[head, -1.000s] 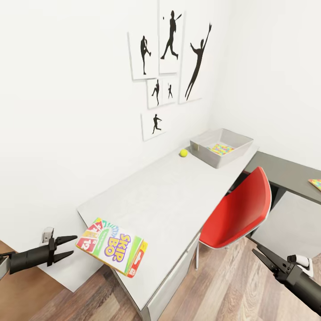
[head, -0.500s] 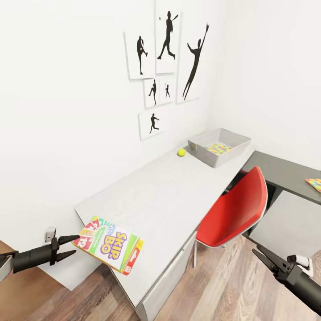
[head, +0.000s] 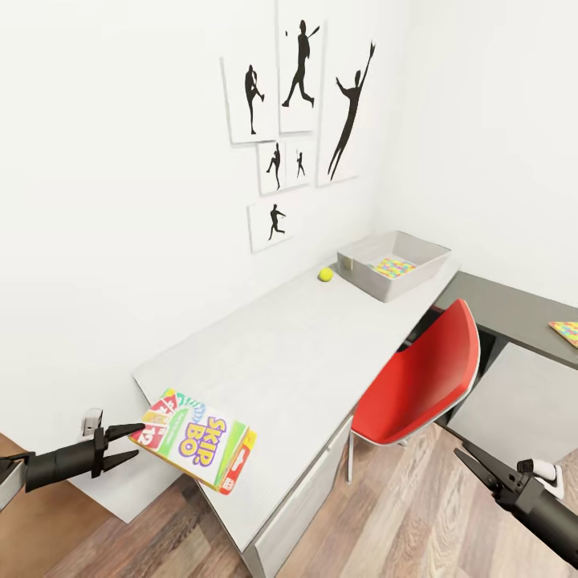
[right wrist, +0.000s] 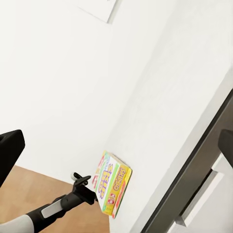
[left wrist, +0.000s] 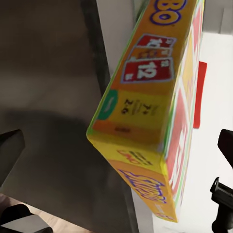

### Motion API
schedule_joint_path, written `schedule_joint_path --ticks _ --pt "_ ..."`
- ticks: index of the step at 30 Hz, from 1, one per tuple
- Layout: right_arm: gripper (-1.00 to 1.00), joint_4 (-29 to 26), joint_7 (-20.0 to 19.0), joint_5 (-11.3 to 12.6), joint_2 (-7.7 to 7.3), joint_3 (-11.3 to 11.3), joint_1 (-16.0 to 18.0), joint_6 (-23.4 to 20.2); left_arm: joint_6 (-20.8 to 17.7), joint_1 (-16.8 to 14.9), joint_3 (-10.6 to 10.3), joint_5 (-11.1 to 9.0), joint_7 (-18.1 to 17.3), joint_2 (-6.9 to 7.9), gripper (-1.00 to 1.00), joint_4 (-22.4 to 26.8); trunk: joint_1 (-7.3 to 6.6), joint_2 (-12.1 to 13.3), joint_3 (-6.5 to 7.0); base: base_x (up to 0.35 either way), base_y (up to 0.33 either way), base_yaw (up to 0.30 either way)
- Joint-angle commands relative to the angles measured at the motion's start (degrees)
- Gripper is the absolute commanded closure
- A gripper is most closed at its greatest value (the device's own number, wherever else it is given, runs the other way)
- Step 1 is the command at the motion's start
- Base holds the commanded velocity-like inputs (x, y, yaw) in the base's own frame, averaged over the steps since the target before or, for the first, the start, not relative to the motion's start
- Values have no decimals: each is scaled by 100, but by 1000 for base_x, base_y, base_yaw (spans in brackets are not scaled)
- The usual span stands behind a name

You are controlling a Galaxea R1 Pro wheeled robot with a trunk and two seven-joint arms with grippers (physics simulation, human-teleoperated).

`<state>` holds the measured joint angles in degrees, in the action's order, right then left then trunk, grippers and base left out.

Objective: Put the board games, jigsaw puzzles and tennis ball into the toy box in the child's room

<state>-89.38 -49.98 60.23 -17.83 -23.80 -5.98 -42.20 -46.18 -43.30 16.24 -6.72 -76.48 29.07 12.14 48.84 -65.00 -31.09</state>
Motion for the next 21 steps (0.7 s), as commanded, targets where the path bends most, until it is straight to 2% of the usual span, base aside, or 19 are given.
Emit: schedule_joint_path --ticks 1,7,8,17,21 --pt "-100 -2 6 27 -1 -2 0 -34 -57 -2 -25 -40 -7 3 -100 -2 0 -3 -4 0 -74 0" --pt "-100 0 6 28 -1 -2 0 -34 -57 1 -24 -40 -13 2 -100 -2 0 -3 -4 0 -92 0" --pt "-100 0 6 26 -1 -2 0 -34 -57 0 -24 -40 -14 4 100 -2 0 -3 -4 0 -23 0" --pt "-100 0 6 27 -1 -2 0 -34 -59 -2 -21 -44 -21 9 100 -2 0 -3 -4 0 -4 0" --pt "-100 0 6 27 -1 -2 0 -34 -56 -2 -19 -48 -32 6 100 14 -87 157 67 0 0 0"
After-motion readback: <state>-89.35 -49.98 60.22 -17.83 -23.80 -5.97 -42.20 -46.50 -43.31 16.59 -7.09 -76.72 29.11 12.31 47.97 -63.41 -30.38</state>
